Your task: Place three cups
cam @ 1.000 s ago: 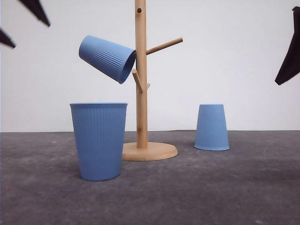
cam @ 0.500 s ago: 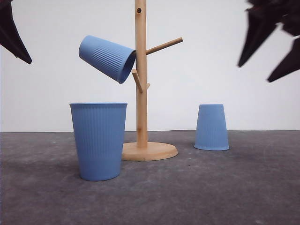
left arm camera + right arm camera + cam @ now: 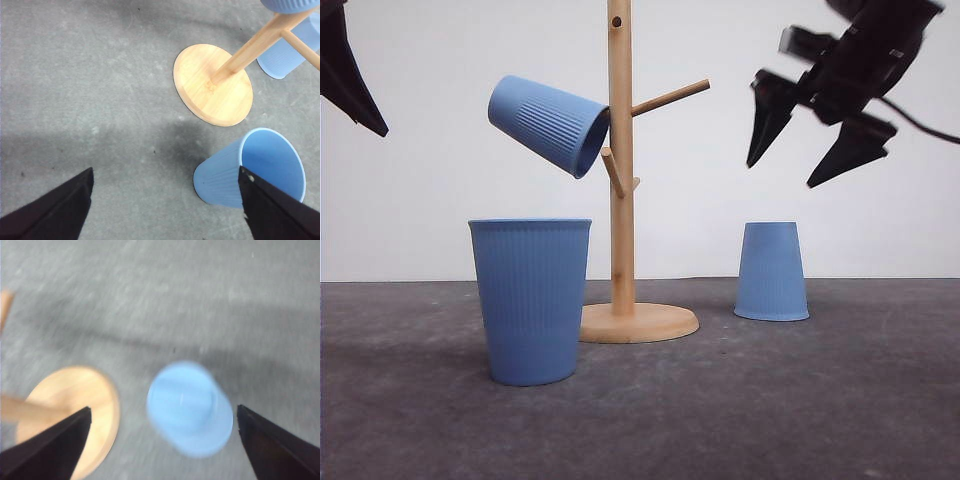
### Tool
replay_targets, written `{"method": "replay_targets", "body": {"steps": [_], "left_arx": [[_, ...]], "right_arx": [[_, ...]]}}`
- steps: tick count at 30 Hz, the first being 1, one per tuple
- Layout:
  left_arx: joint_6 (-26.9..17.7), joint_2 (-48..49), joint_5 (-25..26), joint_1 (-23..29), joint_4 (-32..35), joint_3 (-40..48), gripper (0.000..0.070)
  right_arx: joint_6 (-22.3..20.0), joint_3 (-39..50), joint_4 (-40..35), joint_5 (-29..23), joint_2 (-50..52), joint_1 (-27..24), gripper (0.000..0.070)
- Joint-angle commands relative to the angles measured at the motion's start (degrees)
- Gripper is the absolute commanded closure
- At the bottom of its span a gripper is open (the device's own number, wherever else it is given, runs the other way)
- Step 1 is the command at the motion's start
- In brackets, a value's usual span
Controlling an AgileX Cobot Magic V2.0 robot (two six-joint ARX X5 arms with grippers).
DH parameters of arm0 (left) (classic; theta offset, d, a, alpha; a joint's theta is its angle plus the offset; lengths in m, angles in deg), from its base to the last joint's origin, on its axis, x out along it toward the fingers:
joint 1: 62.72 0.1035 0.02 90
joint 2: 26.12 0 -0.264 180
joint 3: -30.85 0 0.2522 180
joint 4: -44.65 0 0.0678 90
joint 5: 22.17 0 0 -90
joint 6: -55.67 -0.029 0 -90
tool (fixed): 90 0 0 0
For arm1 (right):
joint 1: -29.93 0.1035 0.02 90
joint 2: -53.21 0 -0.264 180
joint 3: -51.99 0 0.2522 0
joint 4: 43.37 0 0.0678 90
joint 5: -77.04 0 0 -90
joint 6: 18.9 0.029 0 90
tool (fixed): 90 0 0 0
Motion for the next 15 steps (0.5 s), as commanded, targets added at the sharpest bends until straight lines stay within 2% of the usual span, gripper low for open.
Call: {"method": "replay_targets", "body": {"steps": [1,12,13,15], "left_arx": [[0.20,-0.31,-0.09,-0.04,0.59,-0.90,0.0162],[0.19,-0.31,-1.67,-0.04,0.69,-0.90,0.0162],[0.20,-0.31,-1.83,-0.04,0.70,-0.89,0.0162],[0.19,-0.31,-2.20,-0.04,0.70,-0.88,0.0162]], "right_arx": [[-1.74,-2.69,-0.60,-0.24,-3.72,0.12,0.0078],[-3.07,-5.44,-1.17,-1.04,-13.39,0.58,0.0083],[-3.29,-5.44,-1.11,-1.64,-13.72,0.74,0.0091],[-3.93,-5.44,-1.07,-2.50,-14.02,1.10,0.0165]]}}
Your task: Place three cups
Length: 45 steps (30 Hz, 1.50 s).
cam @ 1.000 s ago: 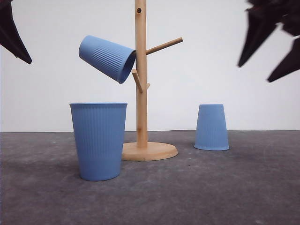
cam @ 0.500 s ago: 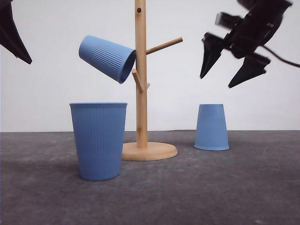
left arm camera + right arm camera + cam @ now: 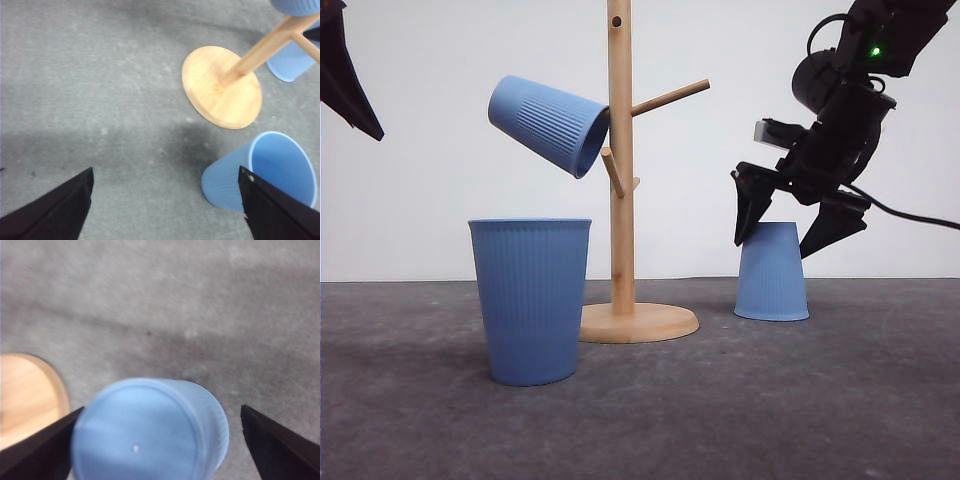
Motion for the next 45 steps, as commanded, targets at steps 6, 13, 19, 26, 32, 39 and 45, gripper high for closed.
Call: {"method": "replay_targets", "body": {"steps": [6,13,19,26,32,39,45], "left_arx": [[0.09,-0.31,-0.55,-0.04,0.73,-0.90,0.0162],[0.04,-0.31,-0.68,-0.04,0.81,-0.90,0.0162],[0.04,-0.31,-0.71,-0.04,0.92,-0.89,0.0162],[0.02,-0.29,-0.68,-0.04,1.11,-0.90,0.0162],[0.02,-0.31,-0.68,-0.04,1.62,-0.90,0.0162],[0.02,-0.29,-0.66,-0.04,2.50,-0.90,0.0162],[0.02,-0.28,-0.50,-0.06,2.30,-0.90,0.0162]], "right_arx": [[-1.67,-1.27,0.03,-0.87,-1.22,0.99,0.0312],[-1.65,-1.27,1.87,1.25,0.29,1.02,0.0408],[-1.55,-1.27,8.24,2.48,5.99,0.21,0.0408],[-1.55,1.54,12.47,10.90,17.04,-3.88,0.0406],[1.53,15.93,4.04,21.26,31.93,-9.90,0.0406],[20.28,30.01,-13.41,33.61,42.03,-15.12,0.0406],[32.63,30.71,-25.46,34.63,41.51,-13.58,0.0405]]}}
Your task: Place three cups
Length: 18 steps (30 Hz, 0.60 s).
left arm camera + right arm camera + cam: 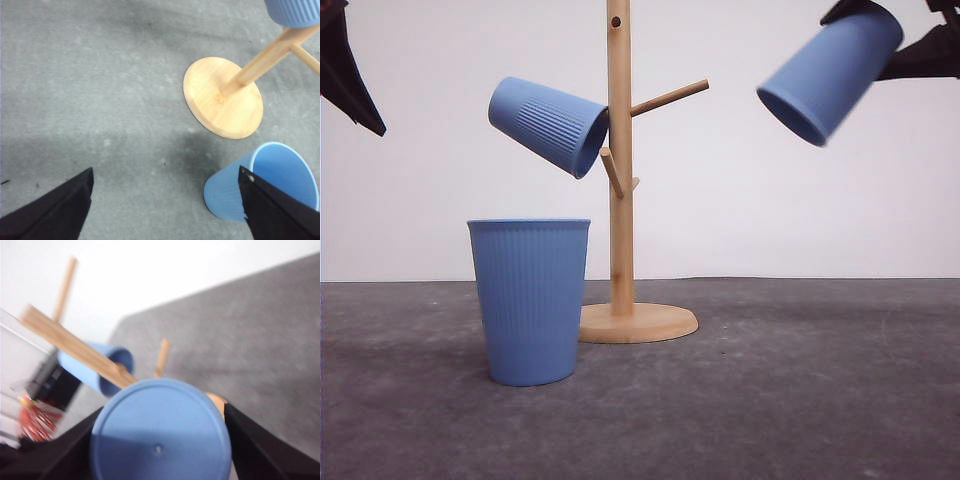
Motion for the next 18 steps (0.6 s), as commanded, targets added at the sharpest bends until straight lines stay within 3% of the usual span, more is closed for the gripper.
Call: {"method": "replay_targets", "body": {"steps": [1,5,8,12,18], "left_arx": [[0.02,-0.28,0.06,-0.04,0.33,-0.90,0.0162],[0.02,-0.28,0.08,-0.04,0.32,-0.90,0.0162],[0.02,-0.28,0.08,-0.04,0.33,-0.90,0.0162],[0.02,-0.28,0.07,-0.04,0.36,-0.90,0.0162],[0.02,-0.28,0.06,-0.04,0.35,-0.90,0.0162]], "right_arx": [[9.26,-0.79,-6.15,-0.32,-0.84,0.98,0.0405],[18.92,-0.79,-17.06,-1.38,-3.66,2.92,0.0405],[23.89,-0.79,-23.76,-1.46,-6.81,5.19,0.0405],[26.53,-0.79,-29.61,-2.39,-10.76,8.68,0.0405],[26.17,-0.81,-31.62,-4.68,-14.53,12.76,0.0405]]}}
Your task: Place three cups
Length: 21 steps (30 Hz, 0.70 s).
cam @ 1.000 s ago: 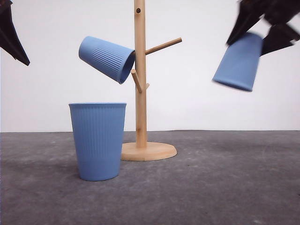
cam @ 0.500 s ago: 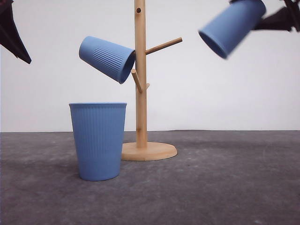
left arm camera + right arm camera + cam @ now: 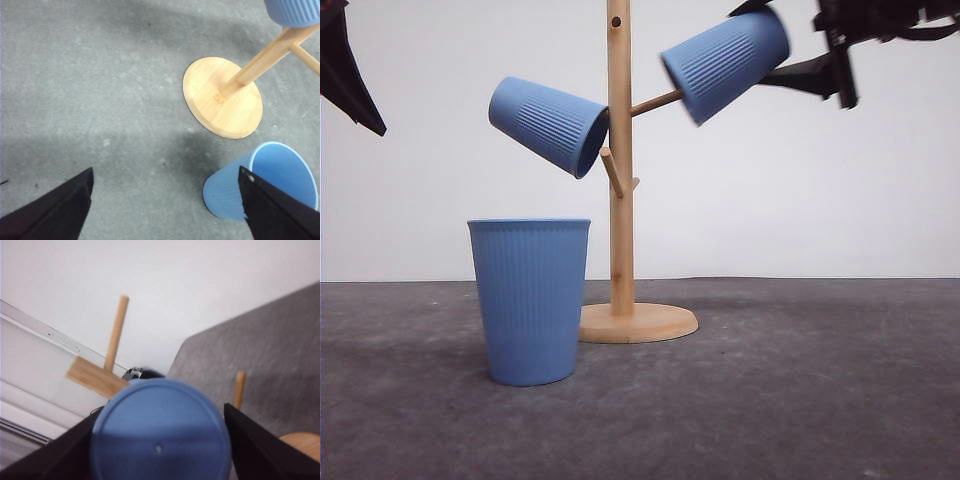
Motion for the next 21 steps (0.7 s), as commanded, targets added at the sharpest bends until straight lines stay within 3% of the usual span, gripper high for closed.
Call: {"method": "replay_targets", "body": {"steps": [1,8,12,21], "left_arx": [[0.02,-0.28,-0.02,-0.04,0.37,-0.90,0.0162],[0.02,-0.28,0.00,-0.04,0.42,-0.90,0.0162],[0.02,-0.28,0.00,-0.04,0.41,-0.90,0.0162],[0.00,-0.28,-0.01,-0.04,0.58,-0.90,0.0162]], "right_arx": [[0.50,-0.79,-1.14,-1.05,-1.77,0.81,0.0405],[-0.69,-0.79,-1.00,-3.47,-3.77,2.76,0.0398],[-1.05,-0.79,-0.03,-4.54,-4.22,3.16,0.0334],[-2.98,-0.79,3.39,-5.23,-4.22,3.32,0.0279]]}}
